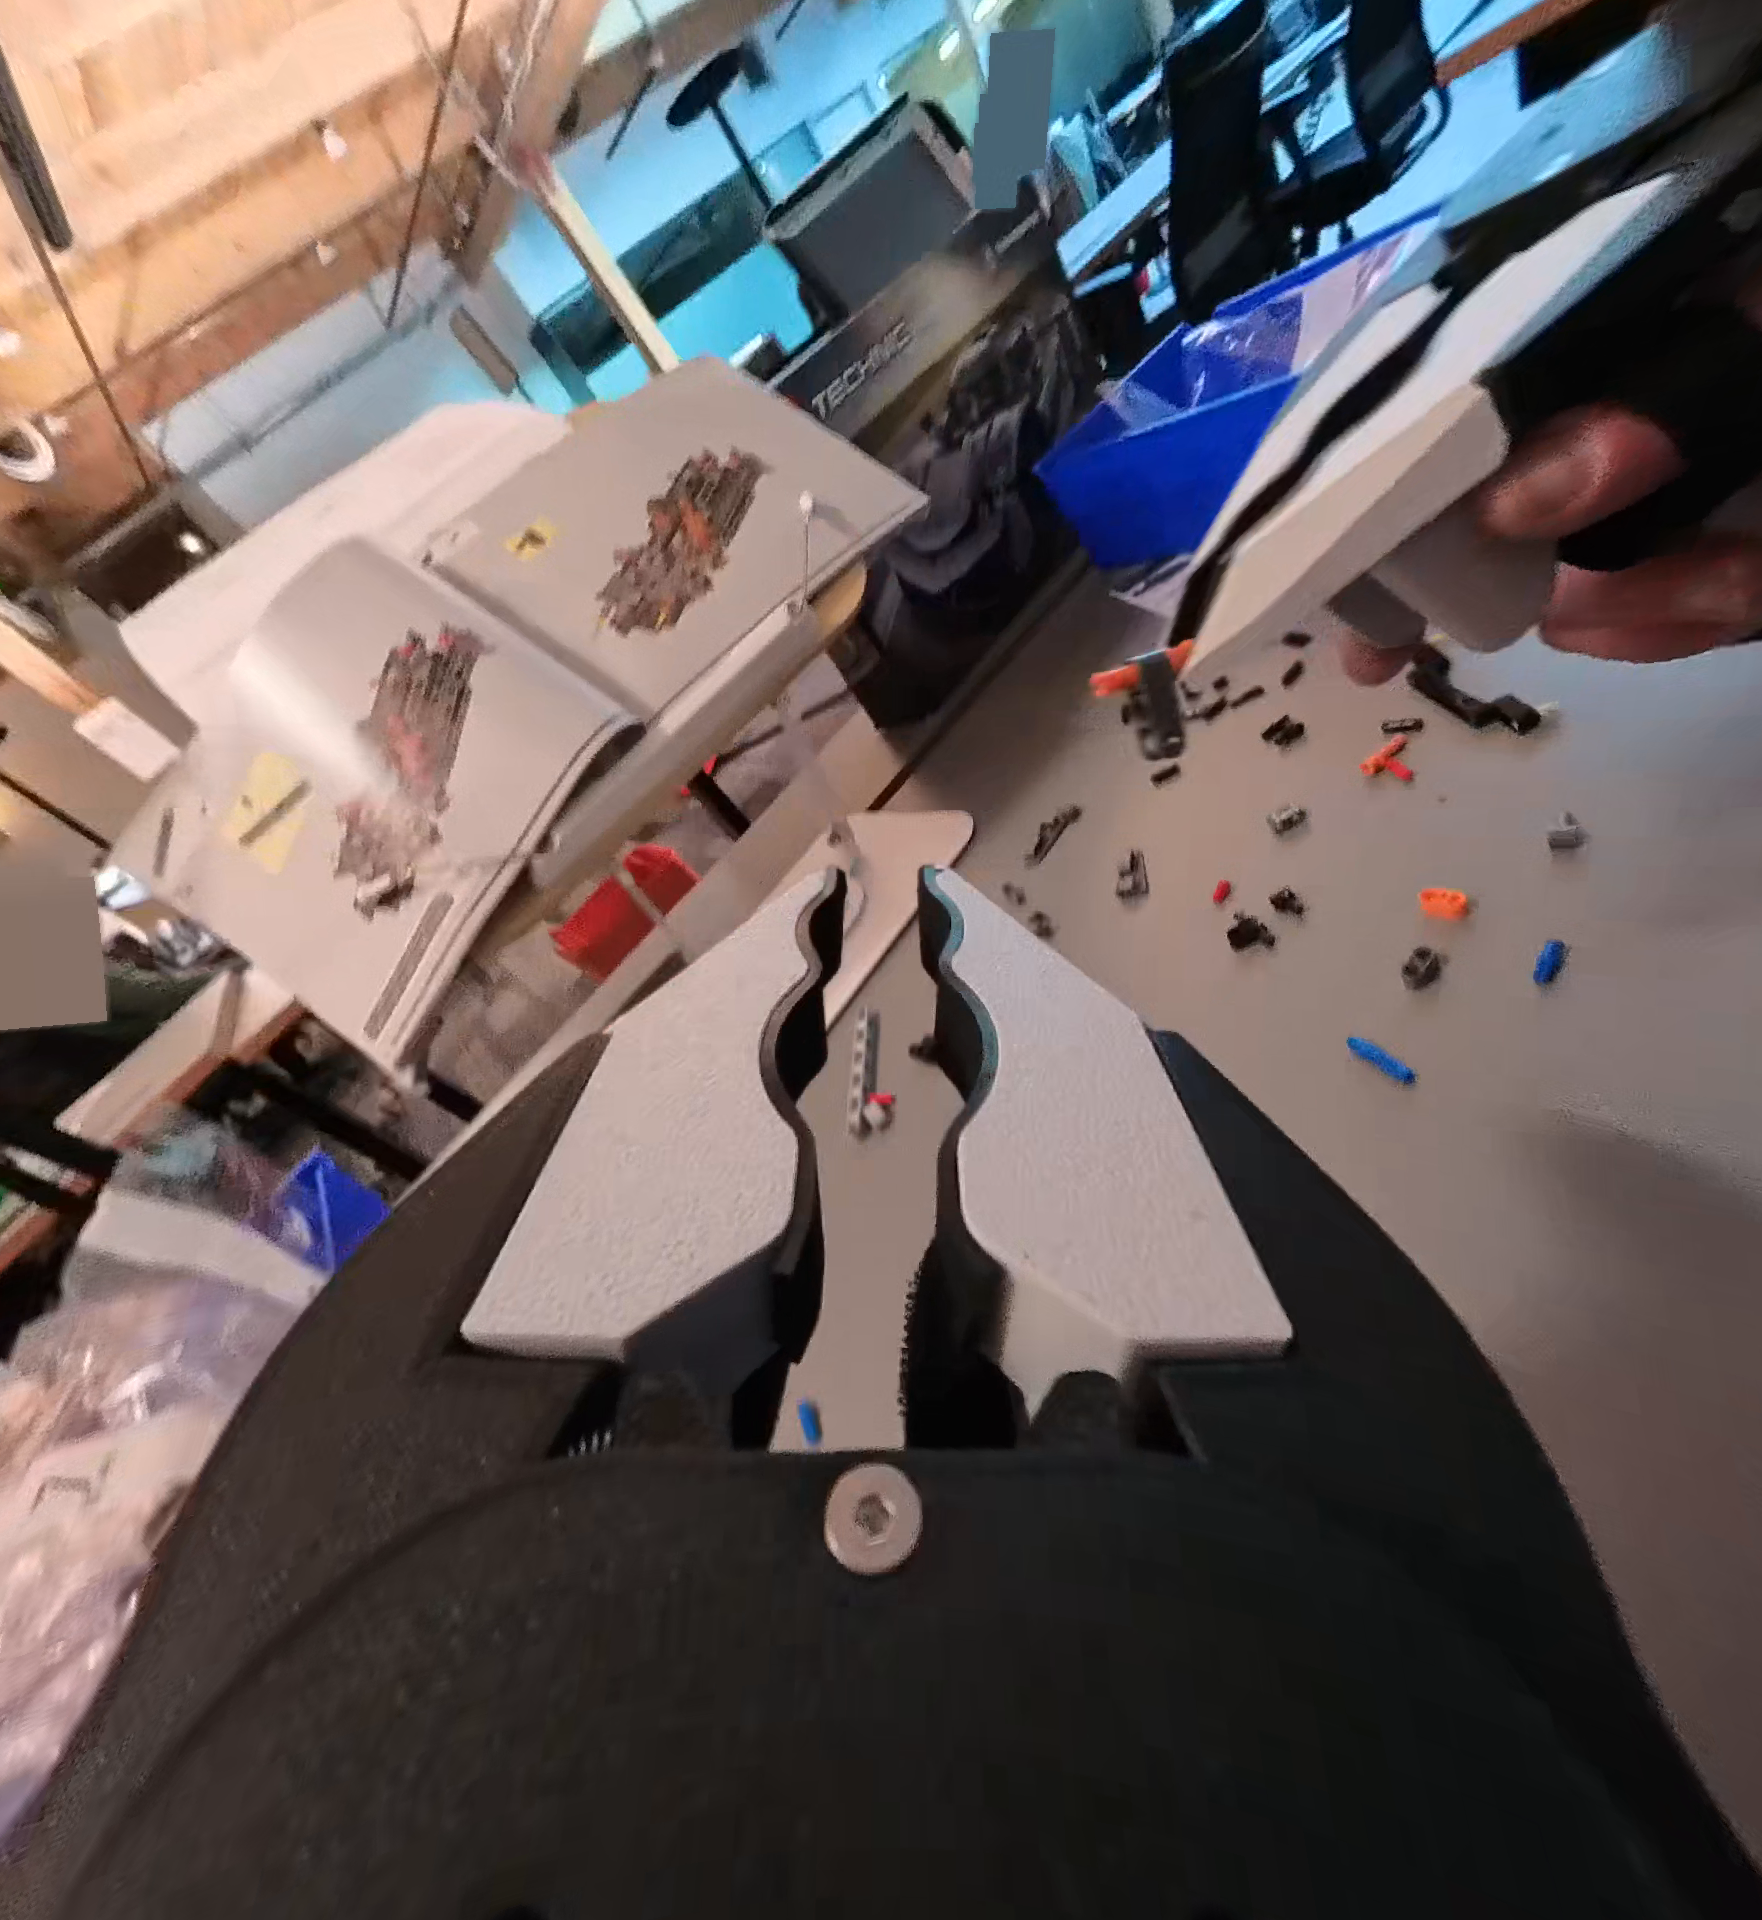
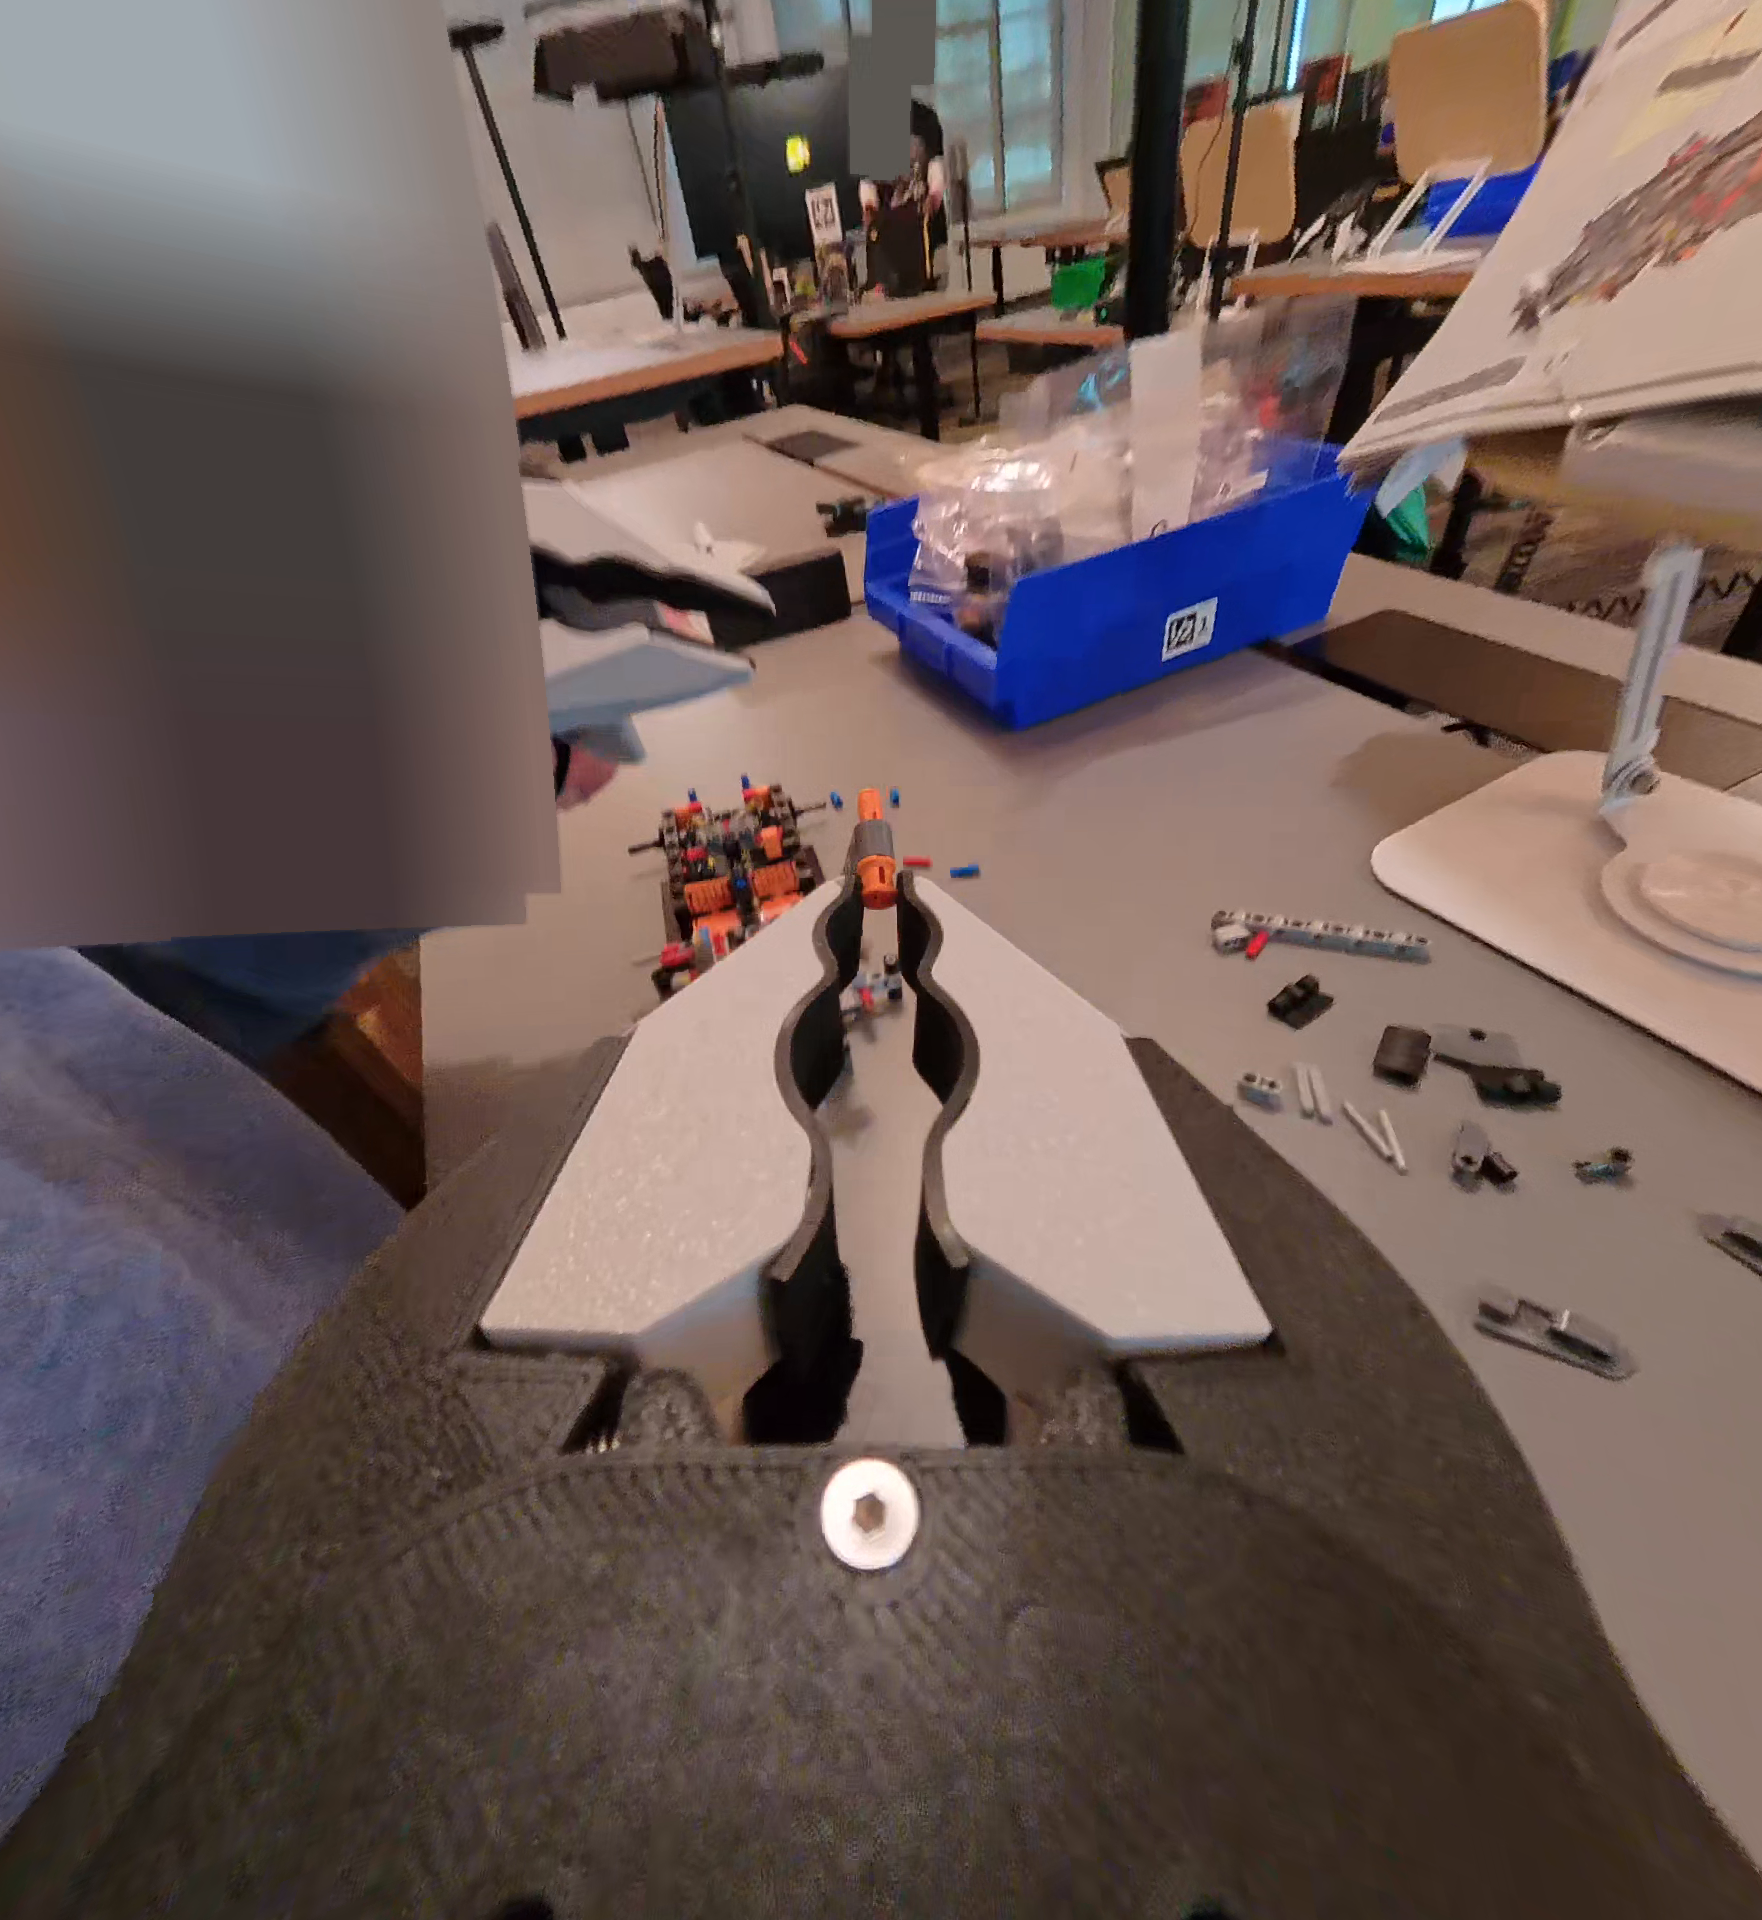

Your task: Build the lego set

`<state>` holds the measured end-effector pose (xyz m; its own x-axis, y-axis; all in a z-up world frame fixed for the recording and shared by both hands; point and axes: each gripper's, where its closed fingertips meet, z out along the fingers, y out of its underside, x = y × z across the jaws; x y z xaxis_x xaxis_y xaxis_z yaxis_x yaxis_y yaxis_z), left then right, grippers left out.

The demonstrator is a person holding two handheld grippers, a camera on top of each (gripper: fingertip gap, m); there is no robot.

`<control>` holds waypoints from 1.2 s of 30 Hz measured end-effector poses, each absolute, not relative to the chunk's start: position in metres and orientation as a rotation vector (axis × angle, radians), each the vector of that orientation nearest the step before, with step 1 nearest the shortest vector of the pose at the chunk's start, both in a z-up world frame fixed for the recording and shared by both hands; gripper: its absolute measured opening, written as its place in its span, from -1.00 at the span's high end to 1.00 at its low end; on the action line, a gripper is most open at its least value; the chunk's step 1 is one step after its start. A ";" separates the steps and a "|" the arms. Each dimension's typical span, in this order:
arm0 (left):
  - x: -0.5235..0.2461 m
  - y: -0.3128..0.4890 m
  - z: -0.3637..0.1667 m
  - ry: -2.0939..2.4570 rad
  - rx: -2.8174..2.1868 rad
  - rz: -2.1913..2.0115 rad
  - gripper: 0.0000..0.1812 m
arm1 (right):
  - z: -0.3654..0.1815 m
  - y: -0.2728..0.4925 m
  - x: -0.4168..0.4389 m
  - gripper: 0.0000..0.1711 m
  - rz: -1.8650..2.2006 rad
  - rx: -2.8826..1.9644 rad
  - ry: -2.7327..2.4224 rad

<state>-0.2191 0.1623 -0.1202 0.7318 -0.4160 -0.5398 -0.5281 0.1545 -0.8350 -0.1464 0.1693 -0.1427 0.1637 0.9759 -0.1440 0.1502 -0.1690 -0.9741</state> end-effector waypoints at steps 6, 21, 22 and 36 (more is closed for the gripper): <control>-0.257 0.131 -0.158 0.806 -1.661 0.056 0.89 | -0.194 0.136 -0.165 0.95 1.086 -1.572 -1.293; -0.272 0.072 -0.252 0.976 -2.026 -0.071 0.96 | -0.251 0.091 -0.200 0.95 0.999 -1.515 -1.590; -0.270 0.069 -0.257 0.983 -2.044 -0.089 0.95 | -0.253 0.089 -0.201 0.95 1.000 -1.509 -1.597; -0.273 0.068 -0.283 0.847 -2.120 -0.031 0.83 | -0.254 0.091 -0.203 0.95 1.010 -1.497 -1.568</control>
